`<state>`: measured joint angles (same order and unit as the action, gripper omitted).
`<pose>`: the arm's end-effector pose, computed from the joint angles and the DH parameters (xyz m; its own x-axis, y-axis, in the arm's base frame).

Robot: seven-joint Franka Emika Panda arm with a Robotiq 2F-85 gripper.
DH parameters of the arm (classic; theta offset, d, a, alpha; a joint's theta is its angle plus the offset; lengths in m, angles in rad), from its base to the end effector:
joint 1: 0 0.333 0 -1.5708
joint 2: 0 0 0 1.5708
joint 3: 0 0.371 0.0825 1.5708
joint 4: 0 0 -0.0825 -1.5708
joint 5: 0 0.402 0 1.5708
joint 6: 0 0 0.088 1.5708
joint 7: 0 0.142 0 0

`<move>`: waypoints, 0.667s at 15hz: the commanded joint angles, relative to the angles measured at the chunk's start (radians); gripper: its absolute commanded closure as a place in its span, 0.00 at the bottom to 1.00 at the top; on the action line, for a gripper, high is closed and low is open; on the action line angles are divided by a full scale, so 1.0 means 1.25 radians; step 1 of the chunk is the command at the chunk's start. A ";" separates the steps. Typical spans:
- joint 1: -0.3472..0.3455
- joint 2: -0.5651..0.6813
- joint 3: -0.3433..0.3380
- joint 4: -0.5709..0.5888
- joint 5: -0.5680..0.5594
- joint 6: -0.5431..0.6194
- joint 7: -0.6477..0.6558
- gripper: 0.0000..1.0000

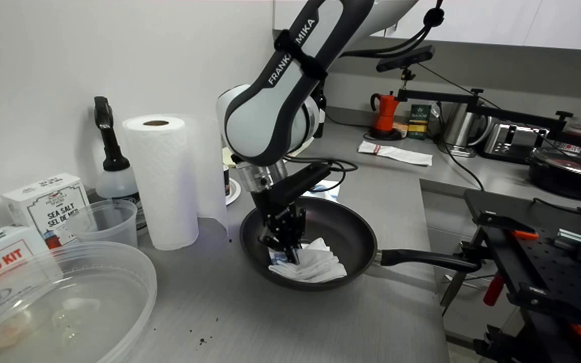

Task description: Use the cloth to wipe the pan

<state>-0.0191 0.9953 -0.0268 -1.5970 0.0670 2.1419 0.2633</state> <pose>0.6535 -0.0247 -0.0001 0.8427 -0.3328 -0.4232 -0.3211 -0.9416 0.1011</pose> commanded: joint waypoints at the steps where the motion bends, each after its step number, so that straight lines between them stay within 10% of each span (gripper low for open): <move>1: -0.021 0.014 0.022 0.038 0.049 -0.066 -0.034 0.97; 10: -0.066 0.012 0.056 0.101 0.140 -0.221 -0.081 0.97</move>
<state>-0.0712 0.9955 0.0192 -1.5377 0.1862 1.9628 0.1998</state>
